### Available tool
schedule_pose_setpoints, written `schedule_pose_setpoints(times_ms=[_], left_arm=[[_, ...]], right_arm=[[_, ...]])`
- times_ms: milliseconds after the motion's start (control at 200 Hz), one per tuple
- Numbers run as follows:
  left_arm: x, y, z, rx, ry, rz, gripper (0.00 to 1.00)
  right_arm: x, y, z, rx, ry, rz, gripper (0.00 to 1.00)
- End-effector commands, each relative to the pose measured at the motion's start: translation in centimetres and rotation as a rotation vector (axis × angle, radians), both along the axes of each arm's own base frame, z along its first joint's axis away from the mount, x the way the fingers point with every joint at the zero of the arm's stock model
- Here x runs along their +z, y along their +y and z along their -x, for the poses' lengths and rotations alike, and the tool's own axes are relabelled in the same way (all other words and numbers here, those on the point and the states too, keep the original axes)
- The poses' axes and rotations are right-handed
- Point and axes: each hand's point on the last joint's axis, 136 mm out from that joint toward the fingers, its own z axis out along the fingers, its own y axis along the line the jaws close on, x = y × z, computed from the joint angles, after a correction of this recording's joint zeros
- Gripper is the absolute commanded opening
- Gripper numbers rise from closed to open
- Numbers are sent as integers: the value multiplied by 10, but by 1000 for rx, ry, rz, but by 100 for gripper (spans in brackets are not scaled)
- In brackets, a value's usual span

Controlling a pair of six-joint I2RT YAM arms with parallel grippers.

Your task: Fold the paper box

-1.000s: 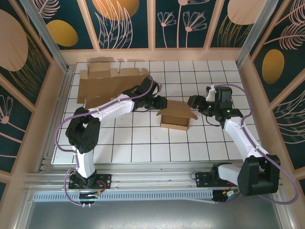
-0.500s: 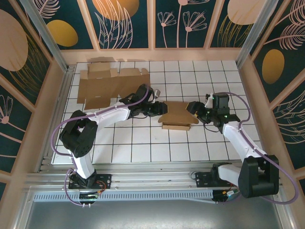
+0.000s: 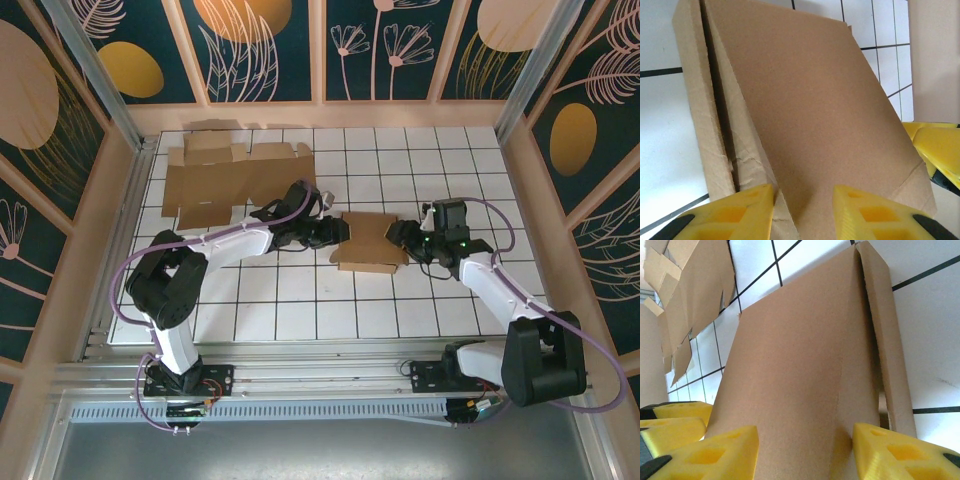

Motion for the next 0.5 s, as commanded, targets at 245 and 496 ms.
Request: schedule_pose_setpoints(times_ms=[245,496], left_arm=[[-9,0,11,11,52,28,40],[-14,-8,14,20,85,80,33]], right_arm=[[-1,1,-4,-11,-24,10,51],[-3,3,-3,-9,-18,7,50]])
